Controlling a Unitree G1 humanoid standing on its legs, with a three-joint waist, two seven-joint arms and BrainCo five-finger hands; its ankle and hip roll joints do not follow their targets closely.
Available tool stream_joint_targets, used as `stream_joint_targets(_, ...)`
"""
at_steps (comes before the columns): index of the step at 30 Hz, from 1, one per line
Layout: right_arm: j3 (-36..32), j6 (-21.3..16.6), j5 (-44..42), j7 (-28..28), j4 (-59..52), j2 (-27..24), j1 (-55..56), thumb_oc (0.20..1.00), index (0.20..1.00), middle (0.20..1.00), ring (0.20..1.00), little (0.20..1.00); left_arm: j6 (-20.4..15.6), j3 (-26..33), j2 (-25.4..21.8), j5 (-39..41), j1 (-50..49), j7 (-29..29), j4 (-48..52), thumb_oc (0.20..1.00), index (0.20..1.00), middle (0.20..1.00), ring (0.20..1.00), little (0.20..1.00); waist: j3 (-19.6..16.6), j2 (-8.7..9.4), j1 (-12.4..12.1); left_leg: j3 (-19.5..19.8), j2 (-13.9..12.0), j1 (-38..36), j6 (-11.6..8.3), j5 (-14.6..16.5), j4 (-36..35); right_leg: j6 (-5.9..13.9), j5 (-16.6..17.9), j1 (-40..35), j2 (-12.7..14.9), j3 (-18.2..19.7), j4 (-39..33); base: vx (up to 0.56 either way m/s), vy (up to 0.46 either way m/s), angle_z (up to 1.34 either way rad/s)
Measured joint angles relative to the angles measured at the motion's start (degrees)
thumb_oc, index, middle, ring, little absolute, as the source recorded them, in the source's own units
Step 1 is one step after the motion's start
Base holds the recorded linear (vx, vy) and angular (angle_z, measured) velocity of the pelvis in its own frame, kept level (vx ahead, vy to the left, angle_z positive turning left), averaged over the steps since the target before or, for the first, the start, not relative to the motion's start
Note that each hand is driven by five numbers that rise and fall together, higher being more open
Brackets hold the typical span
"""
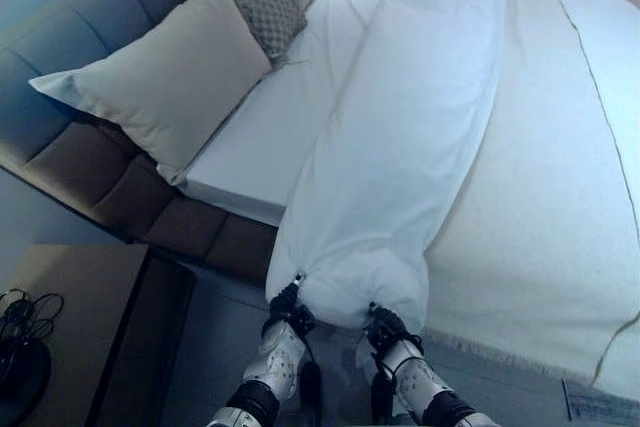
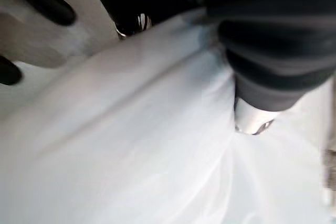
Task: Make the bed
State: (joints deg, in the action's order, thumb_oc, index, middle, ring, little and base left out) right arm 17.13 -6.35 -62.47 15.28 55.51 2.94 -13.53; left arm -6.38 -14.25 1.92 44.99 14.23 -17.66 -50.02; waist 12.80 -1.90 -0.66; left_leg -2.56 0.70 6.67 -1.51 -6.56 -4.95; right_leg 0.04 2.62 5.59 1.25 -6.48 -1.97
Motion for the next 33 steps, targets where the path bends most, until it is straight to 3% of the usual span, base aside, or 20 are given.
stream_joint_targets(8,-3.8,2.2,4.4,-0.1,8.3,1.1,-3.6,0.2,0.2,0.2,0.2,0.2,0.1,0.0,1.1,-2.7,2.2,1.2,-5.7,0.2,0.2,0.2,0.2,0.2,2.2,-0.09,0.2,-0.4,-0.8,0.4,-0.08,0.2,0.0,-0.01,0.0,0.6,-0.8,0.0,-0.4,0.0,0.014,-0.05)
stream_joint_targets(17,-5.9,2.6,10.1,0.0,10.4,1.2,-7.4,0.2,0.2,0.2,0.2,0.2,-0.3,0.3,1.0,-6.0,6.2,1.8,-9.1,0.2,0.2,0.2,0.2,0.2,5.5,-1.45,0.1,-0.4,-1.0,3.3,-0.02,0.1,0.1,-0.14,0.1,3.4,-1.0,-0.3,-0.5,0.01,0.001,0.0)
stream_joint_targets(18,-5.9,2.7,10.7,0.0,10.4,1.1,-7.9,0.263,0.263,0.263,0.263,0.263,-0.3,0.7,1.0,-6.0,6.7,1.8,-9.4,0.2,0.2,0.2,0.2,0.2,6.2,-1.59,0.1,-0.4,-1.0,3.4,-0.02,0.1,0.1,-0.14,0.1,3.5,-1.0,-0.4,-0.5,0.04,-0.007,-0.01)
stream_joint_targets(19,-5.9,2.7,11.4,0.0,10.4,1.1,-8.0,0.576,0.576,0.576,0.576,0.576,-0.4,0.8,1.0,-6.0,6.9,1.8,-9.7,0.2,0.2,0.2,0.2,0.2,6.2,-1.64,0.1,-0.4,-1.0,3.7,-0.02,0.1,0.1,-0.14,0.1,3.7,-1.0,-0.4,-0.6,0.05,-0.005,0.0)
stream_joint_targets(20,-5.9,2.7,12.7,0.0,10.8,1.1,-8.3,1.0,1.0,1.0,1.0,1.0,-0.5,0.9,0.9,-6.1,7.1,1.8,-9.8,0.2,0.2,0.2,0.2,0.2,6.2,-1.67,0.1,-0.4,-1.0,4.1,-0.02,0.1,0.1,-0.14,0.1,4.0,-1.0,-0.4,-0.9,0.04,-0.004,0.0)
stream_joint_targets(21,-5.9,2.7,13.5,0.0,11.4,1.0,-8.5,1.0,1.0,1.0,1.0,1.0,-0.6,1.0,0.9,-6.1,7.1,1.8,-9.8,0.2,0.2,0.2,0.2,0.2,6.3,-1.68,0.0,-0.4,-1.0,4.2,-0.02,0.1,0.1,-0.15,0.1,4.1,-1.0,-0.4,-1.0,0.05,-0.003,0.01)
stream_joint_targets(23,-5.9,2.9,15.2,0.0,13.7,0.3,-9.1,1.0,1.0,1.0,1.0,1.0,-0.6,1.2,0.5,-7.2,7.4,1.8,-10.5,1.0,1.0,1.0,1.0,1.0,6.4,-1.76,-0.1,-0.4,-1.0,4.3,-0.02,0.1,0.0,-0.24,0.2,4.0,-1.0,-0.4,-1.4,0.04,-0.004,0.0)
stream_joint_targets(27,-6.0,3.9,20.7,0.8,20.7,-7.1,-8.1,1.0,1.0,1.0,1.0,1.0,-0.9,4.8,-5.2,-10.0,8.3,1.1,-13.1,1.0,1.0,1.0,1.0,1.0,6.6,-1.87,0.0,-0.5,-0.9,4.8,-0.02,0.2,0.0,-0.35,0.4,4.1,-1.0,-0.4,-2.3,0.05,0.0,0.0)
stream_joint_targets(29,-6.5,4.8,25.0,1.8,23.1,-13.0,-7.0,1.0,1.0,1.0,1.0,1.0,-0.6,7.4,-9.5,-12.9,8.6,-1.2,-15.5,1.0,1.0,1.0,1.0,1.0,6.8,-2.16,0.0,-0.6,-0.9,4.9,-0.02,0.2,0.0,-0.57,0.7,4.2,-1.0,-0.4,-2.6,0.04,0.0,-0.03)
stream_joint_targets(33,-7.6,5.9,31.8,1.9,24.2,-20.2,-5.4,1.0,1.0,1.0,1.0,1.0,-0.1,10.9,-15.1,-15.7,6.0,-4.3,-18.6,1.0,1.0,1.0,1.0,1.0,6.9,-2.05,0.0,-1.0,-1.0,4.9,-0.02,0.1,0.0,-0.61,1.5,4.1,-1.2,-0.2,-3.2,0.03,-0.002,-0.06)
